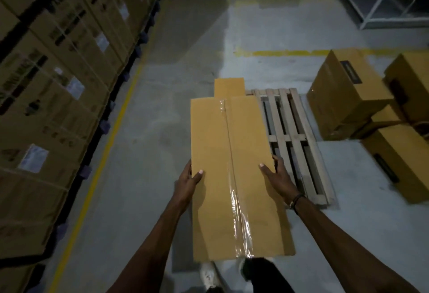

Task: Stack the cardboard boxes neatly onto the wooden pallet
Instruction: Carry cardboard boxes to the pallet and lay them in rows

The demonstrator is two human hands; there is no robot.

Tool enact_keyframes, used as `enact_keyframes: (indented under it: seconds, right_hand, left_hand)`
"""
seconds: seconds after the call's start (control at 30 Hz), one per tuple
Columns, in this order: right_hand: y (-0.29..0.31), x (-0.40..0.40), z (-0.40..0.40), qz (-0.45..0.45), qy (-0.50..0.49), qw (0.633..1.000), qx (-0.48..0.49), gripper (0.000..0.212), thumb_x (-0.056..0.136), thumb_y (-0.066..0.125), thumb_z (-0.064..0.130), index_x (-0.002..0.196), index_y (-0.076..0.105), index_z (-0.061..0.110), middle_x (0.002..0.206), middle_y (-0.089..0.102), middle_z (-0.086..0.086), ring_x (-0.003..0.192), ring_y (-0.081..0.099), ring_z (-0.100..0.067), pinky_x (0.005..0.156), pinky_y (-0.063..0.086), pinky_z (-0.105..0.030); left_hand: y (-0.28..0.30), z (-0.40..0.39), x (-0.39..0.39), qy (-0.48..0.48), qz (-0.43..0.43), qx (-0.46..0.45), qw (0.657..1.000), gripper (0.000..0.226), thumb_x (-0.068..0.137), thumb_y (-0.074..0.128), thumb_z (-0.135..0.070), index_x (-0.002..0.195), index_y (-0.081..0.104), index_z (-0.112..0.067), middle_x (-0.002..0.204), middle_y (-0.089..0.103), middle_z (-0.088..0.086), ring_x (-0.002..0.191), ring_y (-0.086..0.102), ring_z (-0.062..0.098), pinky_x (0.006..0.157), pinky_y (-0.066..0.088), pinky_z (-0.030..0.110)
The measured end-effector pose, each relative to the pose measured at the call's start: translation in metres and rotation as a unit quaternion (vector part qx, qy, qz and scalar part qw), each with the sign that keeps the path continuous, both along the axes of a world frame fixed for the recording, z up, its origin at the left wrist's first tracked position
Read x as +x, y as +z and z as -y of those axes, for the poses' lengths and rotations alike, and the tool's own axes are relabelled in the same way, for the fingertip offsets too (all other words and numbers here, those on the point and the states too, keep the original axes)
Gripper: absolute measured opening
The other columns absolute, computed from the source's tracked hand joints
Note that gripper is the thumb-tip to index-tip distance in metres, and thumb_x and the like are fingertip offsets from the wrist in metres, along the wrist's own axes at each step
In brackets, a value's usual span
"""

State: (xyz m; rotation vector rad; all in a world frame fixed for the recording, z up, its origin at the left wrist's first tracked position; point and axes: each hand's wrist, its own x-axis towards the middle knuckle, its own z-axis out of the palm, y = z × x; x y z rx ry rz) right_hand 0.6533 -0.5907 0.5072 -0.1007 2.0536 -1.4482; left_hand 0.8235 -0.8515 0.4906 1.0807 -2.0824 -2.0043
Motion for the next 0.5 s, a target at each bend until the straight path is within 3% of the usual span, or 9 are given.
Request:
enact_keyframes:
  seconds: [0.13, 0.3, 0.4, 0.5]
  right_hand:
    - [-0.031, -0.035, 0.012, 0.016, -0.019, 1.0, 0.007, 0.066, 0.101, 0.067, 0.03, 0.157, 0.033, 0.021, 0.153, 0.049, -0.004, 0.14, 0.049, -0.026, 0.118, 0.041, -0.054]
    - [-0.097, -0.09, 0.029, 0.043, -0.02, 0.999, 0.021, 0.066, 0.101, 0.067, 0.031, 0.156, 0.031, 0.022, 0.15, 0.049, -0.001, 0.139, 0.048, -0.025, 0.118, 0.041, -0.048]
    - [-0.156, -0.119, 0.038, 0.055, -0.025, 0.997, 0.037, 0.071, 0.097, 0.069, 0.04, 0.156, 0.032, 0.026, 0.137, 0.053, 0.011, 0.133, 0.053, -0.022, 0.116, 0.043, -0.052]
    - [-0.224, -0.142, 0.049, 0.062, -0.049, 0.995, 0.053, 0.07, 0.097, 0.07, 0.042, 0.155, 0.033, 0.027, 0.139, 0.051, 0.009, 0.13, 0.053, -0.021, 0.114, 0.044, -0.053]
  left_hand:
    - [-0.028, 0.014, -0.045, -0.016, 0.016, -0.001, 1.0, 0.062, 0.103, 0.063, -0.034, 0.16, 0.038, -0.03, 0.152, 0.055, -0.004, 0.137, 0.054, 0.02, 0.115, 0.046, 0.05]
    - [-0.08, 0.028, -0.097, -0.033, 0.012, -0.016, 0.999, 0.061, 0.104, 0.06, -0.033, 0.159, 0.037, -0.026, 0.149, 0.053, -0.006, 0.134, 0.054, 0.016, 0.108, 0.049, 0.038]
    - [-0.137, 0.04, -0.122, -0.046, 0.021, -0.006, 0.999, 0.063, 0.102, 0.06, -0.044, 0.159, 0.037, -0.031, 0.152, 0.054, -0.007, 0.135, 0.056, 0.016, 0.108, 0.051, 0.043]
    - [-0.201, 0.052, -0.147, -0.036, 0.036, 0.004, 0.999, 0.065, 0.101, 0.061, -0.041, 0.16, 0.036, -0.03, 0.152, 0.053, -0.005, 0.135, 0.055, 0.017, 0.112, 0.049, 0.049]
